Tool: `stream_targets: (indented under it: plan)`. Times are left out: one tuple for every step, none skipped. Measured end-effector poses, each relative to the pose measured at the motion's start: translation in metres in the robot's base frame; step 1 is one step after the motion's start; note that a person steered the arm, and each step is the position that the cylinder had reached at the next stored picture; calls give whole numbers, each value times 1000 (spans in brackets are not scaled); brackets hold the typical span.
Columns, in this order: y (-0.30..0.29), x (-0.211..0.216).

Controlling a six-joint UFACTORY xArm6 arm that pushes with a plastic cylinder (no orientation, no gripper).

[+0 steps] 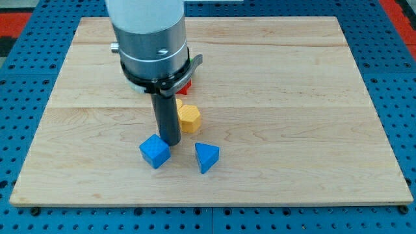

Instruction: Move the blue cube closer to the red circle and green circle

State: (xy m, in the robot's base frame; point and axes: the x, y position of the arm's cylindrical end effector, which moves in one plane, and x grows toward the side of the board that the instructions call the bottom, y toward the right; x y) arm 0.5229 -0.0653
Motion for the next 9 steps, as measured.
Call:
stream_targets:
  plan:
    - [15,2]
    - [16,17]
    - [-8,25]
    - [-45,26]
    - [-49,26]
    - [-37,38]
    - [-56,61]
    - [-95,48]
    - [-105,17]
